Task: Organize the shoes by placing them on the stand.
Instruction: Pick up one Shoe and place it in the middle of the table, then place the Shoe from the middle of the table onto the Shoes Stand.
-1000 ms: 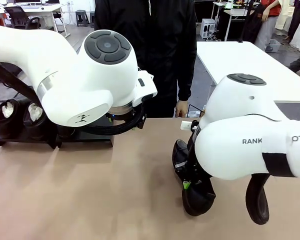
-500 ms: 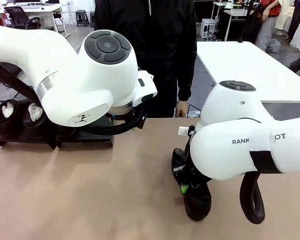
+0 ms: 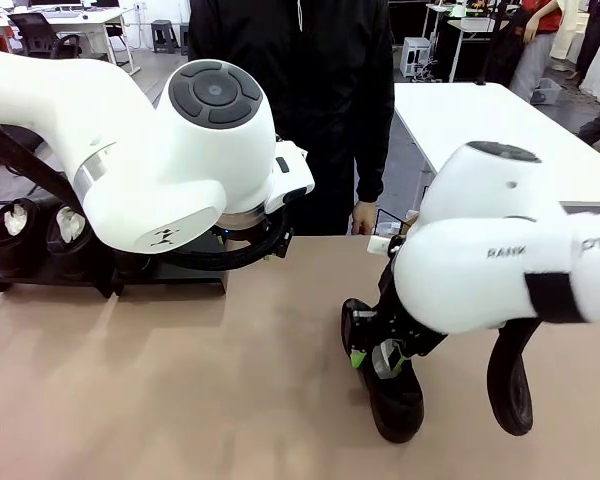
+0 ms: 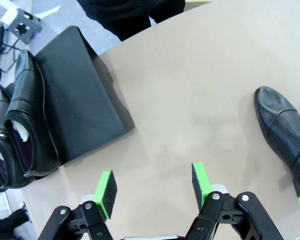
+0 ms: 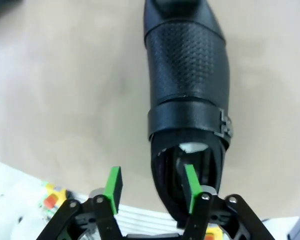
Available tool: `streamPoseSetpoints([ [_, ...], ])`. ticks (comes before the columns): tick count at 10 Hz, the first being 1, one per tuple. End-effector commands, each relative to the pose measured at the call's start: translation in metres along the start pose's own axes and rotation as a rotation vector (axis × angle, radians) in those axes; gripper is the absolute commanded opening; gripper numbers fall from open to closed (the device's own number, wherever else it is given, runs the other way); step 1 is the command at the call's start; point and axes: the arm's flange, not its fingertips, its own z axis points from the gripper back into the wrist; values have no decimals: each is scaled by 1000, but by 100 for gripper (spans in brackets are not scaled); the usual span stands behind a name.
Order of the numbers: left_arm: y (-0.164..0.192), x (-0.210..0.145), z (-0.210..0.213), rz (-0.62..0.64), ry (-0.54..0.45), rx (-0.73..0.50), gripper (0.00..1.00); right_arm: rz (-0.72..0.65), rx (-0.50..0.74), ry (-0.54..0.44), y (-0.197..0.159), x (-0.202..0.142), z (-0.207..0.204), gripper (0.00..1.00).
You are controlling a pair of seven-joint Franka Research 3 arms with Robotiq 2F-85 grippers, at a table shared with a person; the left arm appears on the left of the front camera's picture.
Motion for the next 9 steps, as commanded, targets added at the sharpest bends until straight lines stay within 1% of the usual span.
streamPoseSetpoints([
  [1,-2,0,-2,13,-25,17,79,-20,108,63,-6,-11,29,100],
  [2,-2,0,-2,13,-25,17,79,-18,107,144,-16,-5,40,100],
  [3,-2,0,-2,13,-25,17,79,-16,42,21,-1,-4,15,100],
  [9,-2,0,-2,13,-25,17,79,-16,42,21,-1,-4,15,100],
])
